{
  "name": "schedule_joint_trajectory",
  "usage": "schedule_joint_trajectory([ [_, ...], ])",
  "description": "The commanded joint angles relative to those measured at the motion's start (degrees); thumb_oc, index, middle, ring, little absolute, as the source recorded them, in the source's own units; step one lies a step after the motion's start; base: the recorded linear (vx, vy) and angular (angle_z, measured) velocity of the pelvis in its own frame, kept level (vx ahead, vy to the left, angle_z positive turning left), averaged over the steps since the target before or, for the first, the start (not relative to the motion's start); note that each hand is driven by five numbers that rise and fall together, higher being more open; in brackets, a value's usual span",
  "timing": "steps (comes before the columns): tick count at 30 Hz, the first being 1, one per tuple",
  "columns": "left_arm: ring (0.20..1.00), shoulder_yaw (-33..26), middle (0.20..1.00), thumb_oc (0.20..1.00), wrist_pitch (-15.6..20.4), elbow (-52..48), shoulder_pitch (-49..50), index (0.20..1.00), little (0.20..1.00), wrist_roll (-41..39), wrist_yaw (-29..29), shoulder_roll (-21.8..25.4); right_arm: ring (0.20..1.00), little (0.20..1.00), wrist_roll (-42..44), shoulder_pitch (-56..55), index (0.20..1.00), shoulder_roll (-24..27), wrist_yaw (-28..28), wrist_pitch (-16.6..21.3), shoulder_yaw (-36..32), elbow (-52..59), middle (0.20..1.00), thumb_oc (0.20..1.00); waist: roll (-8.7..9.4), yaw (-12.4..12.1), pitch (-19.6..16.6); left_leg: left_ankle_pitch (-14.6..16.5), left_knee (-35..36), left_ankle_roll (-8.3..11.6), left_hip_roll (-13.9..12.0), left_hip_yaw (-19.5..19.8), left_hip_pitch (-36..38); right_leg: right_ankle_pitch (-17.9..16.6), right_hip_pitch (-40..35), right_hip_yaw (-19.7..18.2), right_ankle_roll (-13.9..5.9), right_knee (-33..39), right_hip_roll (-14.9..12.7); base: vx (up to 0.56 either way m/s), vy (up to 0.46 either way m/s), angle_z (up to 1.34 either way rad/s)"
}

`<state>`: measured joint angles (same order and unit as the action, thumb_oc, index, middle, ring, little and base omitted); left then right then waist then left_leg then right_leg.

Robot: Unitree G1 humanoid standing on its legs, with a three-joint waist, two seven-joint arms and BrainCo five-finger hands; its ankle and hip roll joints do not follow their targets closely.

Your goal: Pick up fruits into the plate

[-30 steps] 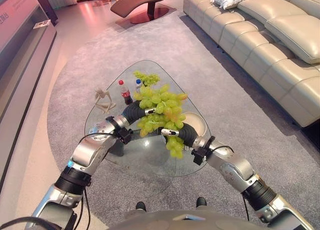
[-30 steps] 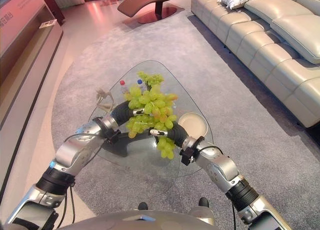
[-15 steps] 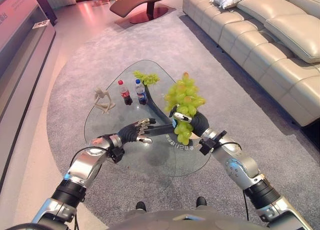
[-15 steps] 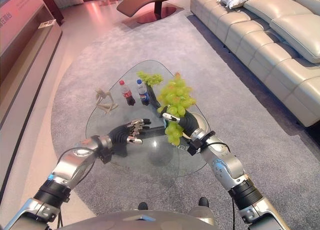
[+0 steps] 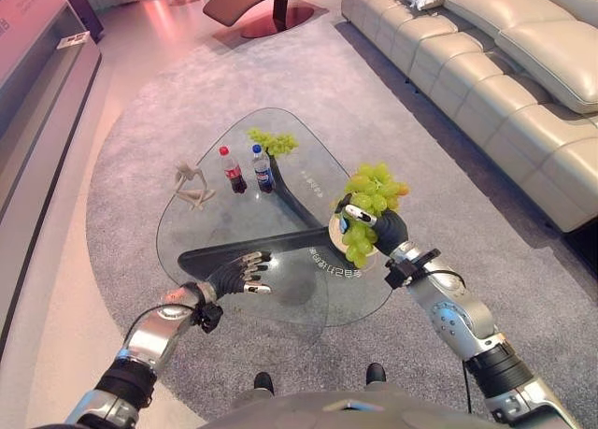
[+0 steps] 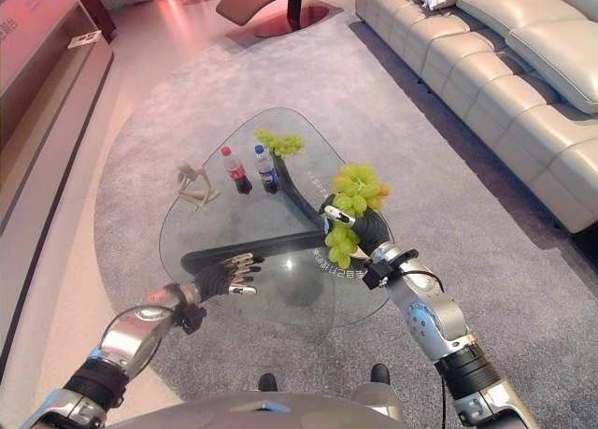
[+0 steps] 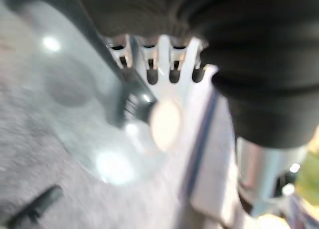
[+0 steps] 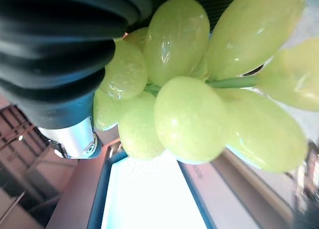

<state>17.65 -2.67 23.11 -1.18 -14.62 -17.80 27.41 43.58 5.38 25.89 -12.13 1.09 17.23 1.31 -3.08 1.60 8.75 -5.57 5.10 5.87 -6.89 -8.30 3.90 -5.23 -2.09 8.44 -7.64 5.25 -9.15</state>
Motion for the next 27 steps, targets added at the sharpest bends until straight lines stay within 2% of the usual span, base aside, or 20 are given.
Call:
schedule_joint_trajectory([
  [1, 1.000, -1.3, 1.000, 1.000, 5.8, 5.9, -5.0, 1.000, 1.000, -2.4, 12.4, -0.1, 0.200, 0.200, -3.6, 7.4, 0.200, -0.7, 3.0, 7.0, -5.1, 2.2, 0.200, 0.200, 1.75, -0.6, 6.9, 8.3, -5.7, -2.64, 2.8, 0.8, -3.8, 8.4, 1.6, 2.6, 1.38, -7.8, 0.6, -0.28, -0.024, 0.08],
  [2, 1.000, -2.1, 1.000, 1.000, 6.5, 8.3, -5.5, 1.000, 1.000, -2.7, 14.9, -1.1, 0.200, 0.200, -4.7, 8.2, 0.200, -0.8, 3.8, 7.7, -5.3, 1.1, 0.200, 0.200, 1.85, -0.7, 7.8, 8.1, -5.6, -2.69, 3.0, 1.1, -4.6, 8.3, 2.3, 2.6, 1.47, -7.9, 0.7, -0.09, -0.012, 0.04],
  [3, 1.000, -2.1, 1.000, 1.000, 6.5, 8.3, -5.5, 1.000, 1.000, -2.7, 14.9, -1.1, 0.200, 0.200, -4.7, 8.2, 0.200, -0.8, 3.8, 7.7, -5.3, 1.1, 0.200, 0.200, 1.85, -0.7, 7.8, 8.1, -5.6, -2.69, 3.0, 1.1, -4.6, 8.3, 2.3, 2.6, 1.47, -7.9, 0.7, -0.17, -0.050, 0.07],
  [4, 1.000, -4.0, 1.000, 1.000, 9.8, 15.2, -6.7, 1.000, 1.000, -0.4, 22.7, -3.4, 0.200, 0.200, -7.7, 10.3, 0.200, -1.0, 6.3, 9.4, -5.8, -2.3, 0.200, 0.200, 2.23, -1.3, 10.5, 7.4, -5.4, -2.65, 3.5, 2.2, -6.7, 8.0, 4.3, 2.9, 1.80, -8.3, 1.1, -0.15, -0.056, 0.09],
  [5, 1.000, -4.8, 1.000, 1.000, 10.7, 16.9, -6.9, 1.000, 1.000, 0.3, 24.3, -4.2, 0.200, 0.200, -8.7, 10.8, 0.200, -1.1, 7.2, 10.1, -5.8, -3.3, 0.200, 0.200, 2.30, -1.5, 11.2, 7.3, -5.4, -2.71, 3.8, 2.5, -7.3, 8.0, 4.9, 3.0, 1.92, -8.5, 1.2, -0.21, -0.085, 0.13],
  [6, 1.000, -6.7, 1.000, 1.000, 11.7, 20.9, -6.6, 1.000, 1.000, 0.2, 28.4, -5.7, 0.200, 0.200, -11.5, 11.7, 0.200, -1.2, 9.6, 11.0, -6.1, -5.5, 0.200, 0.200, 2.44, -2.3, 13.0, 7.2, -5.6, -2.89, 4.6, 3.2, -8.8, 7.9, 6.3, 3.1, 2.19, -8.9, 1.5, -0.12, -0.062, 0.15],
  [9, 1.000, -9.1, 1.000, 1.000, 12.8, 24.6, -5.7, 1.000, 1.000, 0.8, 32.4, -6.8, 0.200, 0.200, -13.6, 12.7, 0.200, -0.7, 11.7, 13.1, -6.8, -9.4, 0.200, 0.200, 2.53, -3.2, 15.5, 7.1, -6.2, -2.93, 5.4, 4.1, -10.8, 8.0, 8.1, 3.5, 2.43, -9.8, 1.6, -0.10, -0.062, 0.22],
  [10, 1.000, -10.3, 1.000, 1.000, 14.1, 27.3, -5.2, 1.000, 1.000, 1.2, 33.9, -7.0, 0.200, 0.200, -14.4, 14.1, 0.200, 0.0, 13.6, 13.9, -7.1, -11.7, 0.200, 0.200, 2.55, -4.0, 17.2, 6.8, -6.5, -2.92, 5.9, 4.4, -12.3, 7.9, 9.3, 3.8, 2.56, -10.3, 1.7, -0.07, -0.039, 0.09],
  [12, 1.000, -10.4, 1.000, 1.000, 13.9, 27.7, -5.2, 1.000, 1.000, 0.8, 34.4, -7.1, 0.200, 0.200, -14.6, 14.5, 0.200, 0.2, 13.9, 13.7, -7.1, -12.1, 0.200, 0.200, 2.53, -4.1, 17.5, 6.7, -6.5, -2.92, 5.9, 4.5, -12.6, 7.9, 9.6, 3.9, 2.57, -10.4, 1.7, -0.06, -0.029, 0.11],
  [14, 1.000, -11.6, 1.000, 1.000, 15.1, 32.0, -5.3, 1.000, 1.000, 1.1, 36.1, -6.8, 0.200, 0.200, -14.8, 19.7, 0.200, 3.5, 16.3, 14.4, -7.7, -18.9, 0.200, 0.200, 1.92, -5.5, 21.0, 5.9, -7.2, -2.86, 6.7, 5.2, -15.7, 8.0, 13.0, 5.2, 2.80, -12.5, 1.7, -0.10, -0.030, 0.16],
  [18, 1.000, -11.6, 1.000, 1.000, 14.2, 32.6, -4.5, 1.000, 1.000, 1.9, 36.0, -5.9, 0.200, 0.200, -14.8, 22.9, 0.200, 6.2, 18.2, 14.0, -8.3, -23.5, 0.200, 0.200, 1.70, -6.6, 21.0, 5.3, -8.1, -3.00, 7.2, 5.2, -19.9, 7.9, 17.8, 6.0, 2.71, -14.4, 1.6, -0.03, -0.036, 0.12],
  [21, 1.000, -10.2, 1.000, 1.000, 15.0, 33.1, -4.3, 1.000, 1.000, 3.6, 35.6, -5.5, 0.200, 0.200, -14.5, 26.9, 0.200, 8.1, 20.2, 14.8, -8.4, -29.2, 0.200, 0.200, 1.30, -7.6, 21.0, 4.7, -8.9, -3.04, 7.7, 5.3, -23.7, 7.6, 21.8, 7.2, 2.63, -15.5, 1.4, -0.04, -0.023, 0.12],
  [25, 1.000, -6.5, 1.000, 1.000, 15.2, 32.5, -3.5, 1.000, 1.000, 3.7, 36.0, -5.7, 0.200, 0.200, -14.2, 32.9, 0.200, 12.0, 22.5, 16.1, -9.2, -37.8, 0.200, 0.200, -0.54, -9.0, 21.0, 4.8, -11.2, -3.36, 8.7, 5.7, -29.1, 7.7, 27.2, 8.6, 2.40, -18.2, 0.1, 0.01, 0.006, 0.06],
  [27, 1.000, -5.2, 1.000, 1.000, 15.4, 32.3, -3.5, 1.000, 1.000, 3.3, 35.6, -5.8, 0.200, 0.200, -15.5, 35.3, 0.200, 13.5, 24.0, 15.5, -9.1, -39.8, 0.200, 0.200, -1.59, -9.5, 21.0, 4.8, -12.5, -3.49, 9.3, 6.0, -31.3, 7.8, 29.5, 8.8, 2.40, -19.7, -0.4, 0.04, 0.024, 0.10],
])
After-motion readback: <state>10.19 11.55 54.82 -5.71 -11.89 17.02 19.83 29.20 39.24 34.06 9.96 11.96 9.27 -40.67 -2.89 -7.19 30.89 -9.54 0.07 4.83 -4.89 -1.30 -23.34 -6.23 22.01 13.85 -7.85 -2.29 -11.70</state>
